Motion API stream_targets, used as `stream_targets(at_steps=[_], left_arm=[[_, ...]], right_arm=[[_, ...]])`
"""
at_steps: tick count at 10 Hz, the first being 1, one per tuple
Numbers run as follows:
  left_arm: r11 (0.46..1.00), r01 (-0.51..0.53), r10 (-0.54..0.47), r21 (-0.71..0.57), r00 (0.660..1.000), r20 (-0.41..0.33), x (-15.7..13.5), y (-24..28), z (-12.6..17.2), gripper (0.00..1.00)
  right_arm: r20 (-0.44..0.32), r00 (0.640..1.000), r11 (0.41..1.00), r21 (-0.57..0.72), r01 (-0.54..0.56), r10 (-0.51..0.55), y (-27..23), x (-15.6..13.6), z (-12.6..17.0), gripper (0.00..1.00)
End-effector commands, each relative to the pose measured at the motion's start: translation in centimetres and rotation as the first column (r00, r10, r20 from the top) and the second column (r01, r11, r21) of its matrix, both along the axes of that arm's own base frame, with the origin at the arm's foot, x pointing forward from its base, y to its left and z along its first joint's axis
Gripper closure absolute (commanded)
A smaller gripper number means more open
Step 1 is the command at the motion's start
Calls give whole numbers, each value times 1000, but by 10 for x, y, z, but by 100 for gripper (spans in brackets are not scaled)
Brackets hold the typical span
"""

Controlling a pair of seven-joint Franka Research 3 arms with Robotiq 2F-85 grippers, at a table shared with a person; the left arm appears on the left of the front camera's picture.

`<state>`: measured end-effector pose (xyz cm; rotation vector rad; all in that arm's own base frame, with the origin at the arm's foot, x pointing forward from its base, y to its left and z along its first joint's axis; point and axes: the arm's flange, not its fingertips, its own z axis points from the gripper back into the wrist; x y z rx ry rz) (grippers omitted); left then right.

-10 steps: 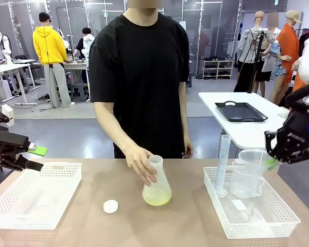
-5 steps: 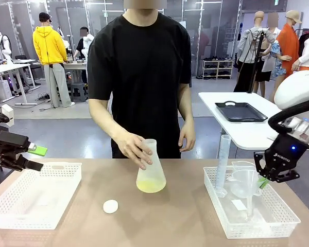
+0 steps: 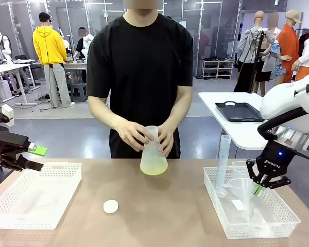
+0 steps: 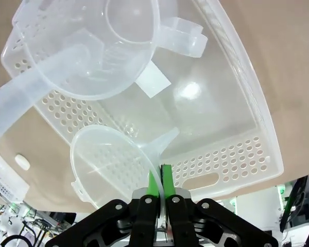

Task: Prepare the solutions needed for the experiment.
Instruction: Once the solution is in the Big flask , pick up the Plastic Funnel and place it back into the right Organizing basket.

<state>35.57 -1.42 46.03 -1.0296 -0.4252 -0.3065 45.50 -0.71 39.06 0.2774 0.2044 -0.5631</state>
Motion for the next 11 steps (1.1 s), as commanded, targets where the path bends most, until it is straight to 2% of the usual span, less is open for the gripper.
stream_targets(at_steps=[1, 3, 4, 5, 11], left_arm=[[1000, 8, -8, -28, 1000, 22, 2, -2, 0, 0], [1000, 8, -8, -28, 1000, 22, 2, -2, 0, 0], [1000, 8, -8, -28, 1000, 22, 2, -2, 0, 0], [1000, 8, -8, -28, 1000, 22, 2, -2, 0, 0], [1000, 8, -8, -28, 1000, 22, 2, -2, 0, 0]], right_arm=[[-51, 998, 997, -59, 40, -44, 6, 4, 1, 98], [-57, 996, 996, -69, 58, -62, 7, 1, -2, 98], [-59, 996, 995, -66, 70, -74, 7, -1, -3, 81], [-63, 995, 996, -50, 77, -80, 7, -2, -2, 78], [30, 996, 994, -69, 89, -87, 8, -3, 7, 78]])
